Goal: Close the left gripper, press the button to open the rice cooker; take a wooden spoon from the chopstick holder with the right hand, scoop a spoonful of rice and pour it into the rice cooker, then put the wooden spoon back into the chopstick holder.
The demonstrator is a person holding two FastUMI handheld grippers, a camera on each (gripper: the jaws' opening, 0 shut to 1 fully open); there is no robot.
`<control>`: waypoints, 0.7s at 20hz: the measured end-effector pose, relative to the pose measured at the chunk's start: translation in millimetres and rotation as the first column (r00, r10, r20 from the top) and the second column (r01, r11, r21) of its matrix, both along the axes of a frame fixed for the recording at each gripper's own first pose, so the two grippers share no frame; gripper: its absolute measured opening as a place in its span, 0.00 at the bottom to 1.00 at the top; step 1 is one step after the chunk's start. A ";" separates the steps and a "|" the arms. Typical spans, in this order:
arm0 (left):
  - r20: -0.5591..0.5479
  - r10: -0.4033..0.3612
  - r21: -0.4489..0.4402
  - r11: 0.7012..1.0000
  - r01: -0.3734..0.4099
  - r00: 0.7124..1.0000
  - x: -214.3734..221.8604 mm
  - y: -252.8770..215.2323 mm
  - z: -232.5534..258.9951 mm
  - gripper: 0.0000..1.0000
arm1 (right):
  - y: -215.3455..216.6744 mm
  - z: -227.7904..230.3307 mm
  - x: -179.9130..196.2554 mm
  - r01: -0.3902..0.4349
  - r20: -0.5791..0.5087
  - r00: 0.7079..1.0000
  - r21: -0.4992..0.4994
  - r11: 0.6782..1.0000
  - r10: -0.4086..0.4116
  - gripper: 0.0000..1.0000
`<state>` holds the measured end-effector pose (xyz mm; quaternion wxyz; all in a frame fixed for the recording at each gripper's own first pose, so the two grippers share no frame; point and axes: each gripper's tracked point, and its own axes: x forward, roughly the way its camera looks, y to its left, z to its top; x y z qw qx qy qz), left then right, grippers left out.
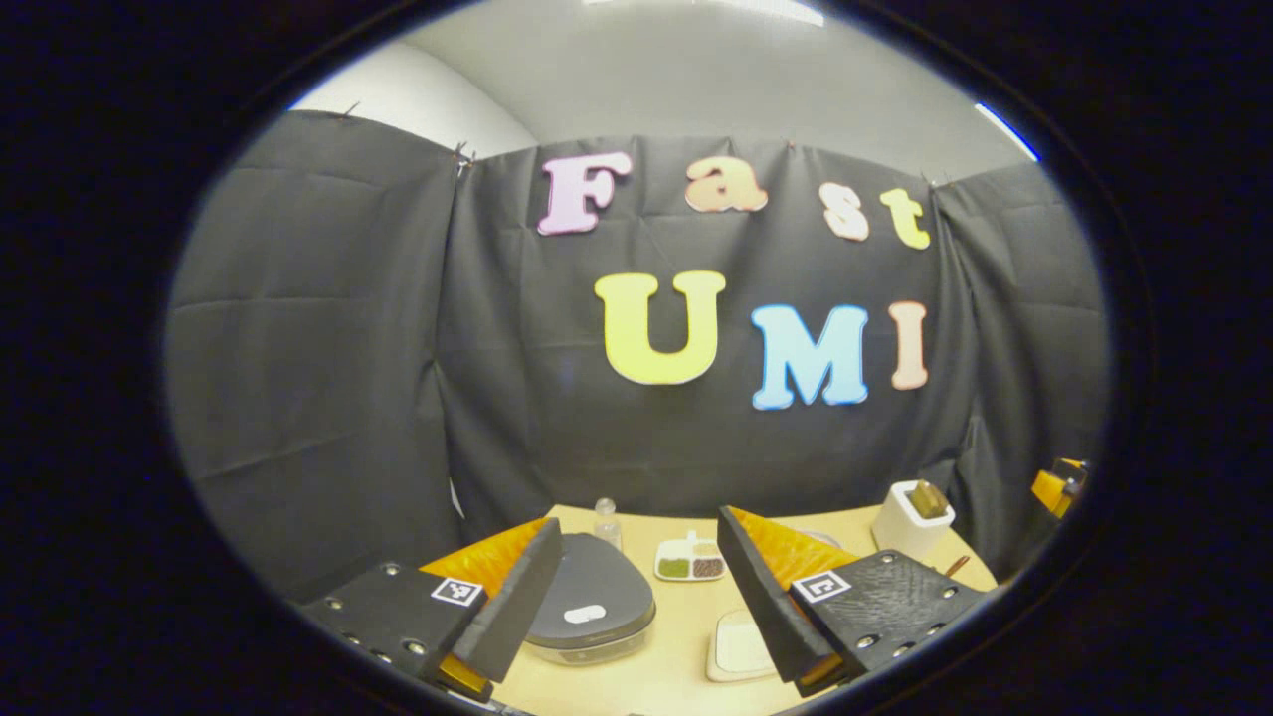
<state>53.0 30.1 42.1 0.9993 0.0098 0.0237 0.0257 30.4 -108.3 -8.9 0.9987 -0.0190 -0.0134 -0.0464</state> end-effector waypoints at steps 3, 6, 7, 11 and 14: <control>0.049 -0.014 0.007 1.000 0.014 0.999 -35.9 12.1 2.2 0.98 | 7.2 13.2 -44.0 0.045 0.019 0.999 0.008 0.999 -0.046 0.98; 0.086 -0.038 0.041 0.999 0.035 0.996 -64.2 15.1 -1.6 0.98 | 8.8 16.0 -77.6 0.087 0.020 0.996 0.004 0.996 -0.087 0.98; 0.078 -0.041 0.032 0.999 0.039 0.996 -70.3 14.5 -8.8 0.97 | 6.1 17.6 -84.3 0.103 0.019 0.995 -0.009 0.995 -0.103 0.98; 0.052 -0.020 0.018 1.000 0.019 0.998 -84.6 14.9 -28.8 0.97 | 9.2 27.5 -87.9 0.088 0.017 0.996 0.000 0.996 -0.088 0.98; 0.051 -0.014 0.042 0.999 0.012 0.999 -87.2 9.6 -24.7 0.97 | 10.0 42.5 -77.3 0.068 0.047 0.996 0.035 0.997 -0.069 0.98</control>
